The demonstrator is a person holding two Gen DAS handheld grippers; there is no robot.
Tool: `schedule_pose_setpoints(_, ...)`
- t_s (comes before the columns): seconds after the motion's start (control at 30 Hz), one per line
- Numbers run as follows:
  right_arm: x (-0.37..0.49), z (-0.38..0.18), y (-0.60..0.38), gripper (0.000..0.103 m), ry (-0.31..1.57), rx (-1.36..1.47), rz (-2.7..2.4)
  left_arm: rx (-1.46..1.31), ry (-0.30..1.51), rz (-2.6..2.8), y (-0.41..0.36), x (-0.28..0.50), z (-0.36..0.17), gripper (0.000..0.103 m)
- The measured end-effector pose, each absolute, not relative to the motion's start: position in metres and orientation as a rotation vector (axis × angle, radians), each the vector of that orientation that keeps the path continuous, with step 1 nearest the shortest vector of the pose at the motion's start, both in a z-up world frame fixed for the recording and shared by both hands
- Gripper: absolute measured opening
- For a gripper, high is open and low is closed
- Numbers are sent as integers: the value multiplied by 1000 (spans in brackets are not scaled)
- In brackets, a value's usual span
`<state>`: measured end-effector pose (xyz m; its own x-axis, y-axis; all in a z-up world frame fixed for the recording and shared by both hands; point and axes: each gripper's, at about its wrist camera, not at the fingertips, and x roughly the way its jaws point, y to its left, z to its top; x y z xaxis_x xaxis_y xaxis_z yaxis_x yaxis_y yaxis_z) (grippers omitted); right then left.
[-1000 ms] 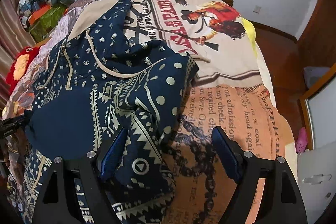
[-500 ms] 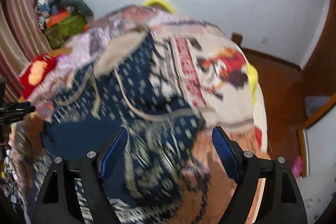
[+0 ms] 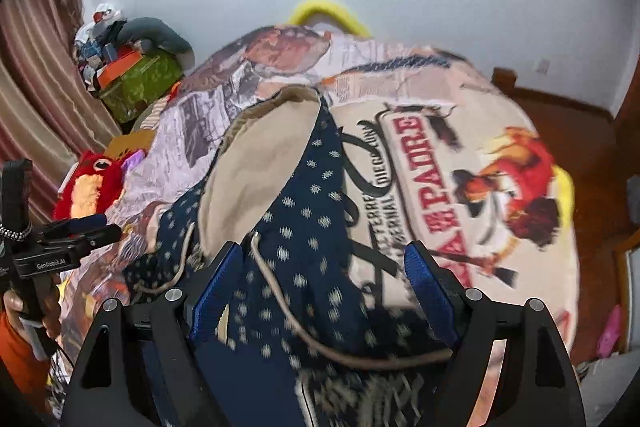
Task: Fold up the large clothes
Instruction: 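Grasp the navy hoodie hood edge with the left gripper and fold it over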
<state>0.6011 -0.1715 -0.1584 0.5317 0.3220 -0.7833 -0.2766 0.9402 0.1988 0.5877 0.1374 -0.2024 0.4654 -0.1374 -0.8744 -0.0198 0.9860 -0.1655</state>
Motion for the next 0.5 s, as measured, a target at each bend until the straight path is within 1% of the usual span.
schedule_pose_setpoints(0.1,624,-182,-157,80,987,48,367,-190,1114,-77,136,612,-226,73)
schedule_pose_setpoints(0.23,651,-208,-149,67,1020,101,382,-254,1123,-107,133,634,-249,73)
schedule_pose_setpoints(0.3,661,-219,-149,59,1041,133,374,-286,1113,-108,132,640,-255,72)
schedule_pose_setpoints(0.33,665,-224,-150,51,1052,157,372,-321,1109,-124,132,642,-258,65)
schedule_pose_setpoints(0.37,667,-228,-153,47,1048,191,377,-352,1106,-146,132,643,-259,54)
schedule_pose_setpoints(0.4,668,-229,-155,44,1034,228,390,-372,1102,-159,131,643,-259,50)
schedule_pose_setpoints(0.43,668,-229,-156,33,1030,248,404,-384,1094,-162,130,643,-257,39)
schedule_pose_setpoints(0.47,669,-229,-157,23,1033,260,413,-388,1090,-164,129,642,-255,25)
schedule_pose_setpoints(0.5,668,-228,-157,20,1034,273,420,-380,1090,-164,126,640,-252,19)
